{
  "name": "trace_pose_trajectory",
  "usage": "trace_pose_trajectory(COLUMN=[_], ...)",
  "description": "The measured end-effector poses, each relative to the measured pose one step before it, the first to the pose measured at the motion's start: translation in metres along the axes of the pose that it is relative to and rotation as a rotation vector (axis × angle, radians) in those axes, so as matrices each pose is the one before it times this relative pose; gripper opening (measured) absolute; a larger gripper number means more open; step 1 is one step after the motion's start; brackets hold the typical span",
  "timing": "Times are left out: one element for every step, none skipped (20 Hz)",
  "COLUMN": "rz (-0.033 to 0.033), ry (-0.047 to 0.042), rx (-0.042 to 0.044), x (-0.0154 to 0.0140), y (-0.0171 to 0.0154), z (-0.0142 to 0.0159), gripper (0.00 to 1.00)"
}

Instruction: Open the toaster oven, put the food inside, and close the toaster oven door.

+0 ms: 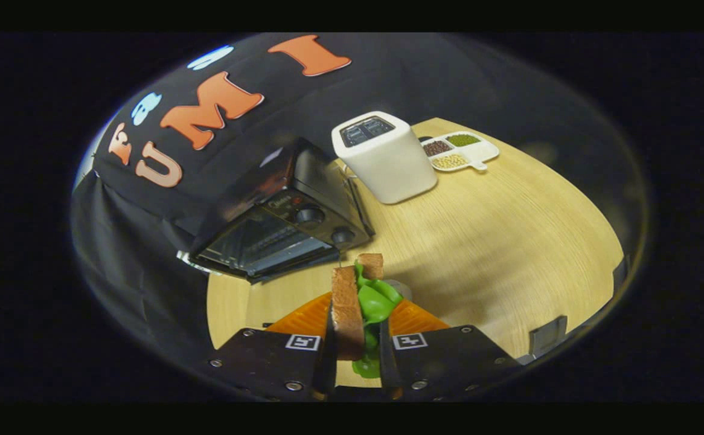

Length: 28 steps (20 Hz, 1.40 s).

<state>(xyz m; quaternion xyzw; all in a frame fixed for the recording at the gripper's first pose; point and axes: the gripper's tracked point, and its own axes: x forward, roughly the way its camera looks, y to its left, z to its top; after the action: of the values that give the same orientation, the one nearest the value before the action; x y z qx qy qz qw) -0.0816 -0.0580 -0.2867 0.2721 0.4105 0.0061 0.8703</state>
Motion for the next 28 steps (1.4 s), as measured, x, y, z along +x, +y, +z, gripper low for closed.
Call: trace_pose_trajectory(rz=[0.01975,0.01847,0.01972,0.02194,0.02463,0.02311,0.02205,0.01776,0.01495,0.01560,0.01642,0.01831,0.02032,0.01832,0.01367,0.01922,0.01337,0.01217,0.00186,-0.00114,0.00220,0.00222,0.00880,0.01050,0.01828,0.00075,0.00518,0.00022], ry=[-0.01344,-0.00620,-0.00326,-0.00084,-0.00239,0.00137,0.00498,0.00437,0.00119,0.00317,0.00544,0.00560,0.00405,-0.00473,-0.00505,-0.01025,-0.00686,-0.00638,-0.00769,-0.01151,-0.02144,-0.02117,-0.01878,-0.01504,-0.00815,0.00409,-0.01272,-0.01934], rx=[-0.00033,-0.00184,-0.00116,-0.00123,-0.00026,0.00046,0.00171,0.00000,0.00154,0.00357,0.00599,0.00688,0.00485,0.00751,0.01258,0.01832,0.02118,0.01789,0.01660,0.01010,-0.00032,-0.00488,-0.00396,-0.00027,-0.00315,-0.00709,0.00290,0.01304], x=[-0.00125,-0.00033,-0.00092,0.00107,0.00186,0.00338,0.00307,0.00604,0.00638,0.00574,0.00765,0.00673,0.00629,0.00686,0.00694,0.00658,0.00866,0.01016,0.01024,0.00922,0.00847,0.00849,0.00832,0.00810,0.00832,0.00904,0.00572,0.00763], y=[0.00949,0.00867,0.00892,0.01043,0.00927,0.00900,0.00886,0.00834,0.00632,0.00760,0.00892,0.00752,0.00697,0.00642,0.00462,0.00472,0.00423,0.00220,0.00103,0.00005,0.00230,0.00149,0.00314,0.00311,0.00363,-0.00215,-0.00174,-0.00092], z=[0.00439,0.00267,-0.00010,0.00084,0.00119,-0.00015,-0.00143,-0.00054,-0.00143,-0.00130,-0.00189,-0.00205,-0.00320,-0.00128,-0.00071,0.00019,0.00007,-0.00047,-0.00042,0.00043,0.00097,0.00188,0.00006,-0.00112,-0.00230,-0.00435,0.00042,0.00167], gripper=[0.29,0.29,0.29,0.29,0.29,0.29,0.29,0.29,0.29,0.29,0.29,0.29,0.29,0.29,0.29,0.29,0.29,0.29,0.29,0.29,0.29,0.29,0.29,0.29,0.29,0.29,0.29,0.29])
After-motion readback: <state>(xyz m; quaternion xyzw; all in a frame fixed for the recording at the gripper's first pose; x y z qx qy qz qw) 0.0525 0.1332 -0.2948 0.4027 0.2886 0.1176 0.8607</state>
